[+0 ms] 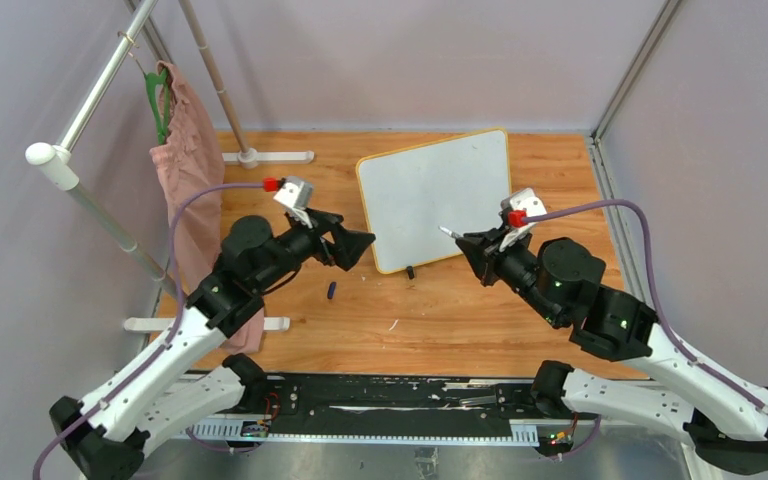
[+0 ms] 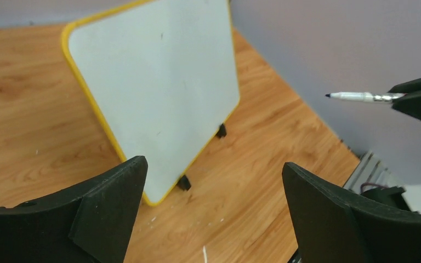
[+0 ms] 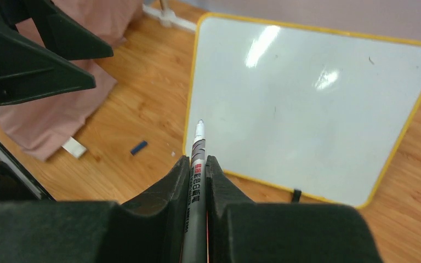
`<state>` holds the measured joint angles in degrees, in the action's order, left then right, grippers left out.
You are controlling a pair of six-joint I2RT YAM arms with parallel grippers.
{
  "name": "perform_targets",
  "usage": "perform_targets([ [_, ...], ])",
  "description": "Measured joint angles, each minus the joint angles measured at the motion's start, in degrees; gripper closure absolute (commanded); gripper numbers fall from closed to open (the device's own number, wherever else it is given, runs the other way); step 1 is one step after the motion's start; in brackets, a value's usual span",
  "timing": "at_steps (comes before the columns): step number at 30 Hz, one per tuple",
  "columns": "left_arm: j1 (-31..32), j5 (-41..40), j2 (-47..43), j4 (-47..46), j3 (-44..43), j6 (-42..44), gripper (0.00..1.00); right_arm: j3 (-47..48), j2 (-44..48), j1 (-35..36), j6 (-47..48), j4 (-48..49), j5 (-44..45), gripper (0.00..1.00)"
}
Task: Write a sentence on the whiteboard
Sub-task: Adjust the whiteboard stand at the center of the board.
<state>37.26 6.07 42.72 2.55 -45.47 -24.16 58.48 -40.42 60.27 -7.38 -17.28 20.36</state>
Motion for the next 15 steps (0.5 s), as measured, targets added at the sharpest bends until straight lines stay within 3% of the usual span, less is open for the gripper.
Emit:
perform_targets([
  [6,-2.38,7.76,9.92,-1.49,1.44,3.45,0.00,-0.70,-2.23,-2.40,-0.13,-4.74,1.44,1.00],
  [11,-10.45,14.82,14.36,-11.72,8.41,-2.43,0.00,-2.93,-1.42,-7.58,-1.20,-5.42,-1.14,1.00],
  [15,-11.85,15.63,17.18,-15.82,11.61,-5.75,0.04,-5.55,0.26,-10.23,-1.95,-5.49,-3.63,1.00],
])
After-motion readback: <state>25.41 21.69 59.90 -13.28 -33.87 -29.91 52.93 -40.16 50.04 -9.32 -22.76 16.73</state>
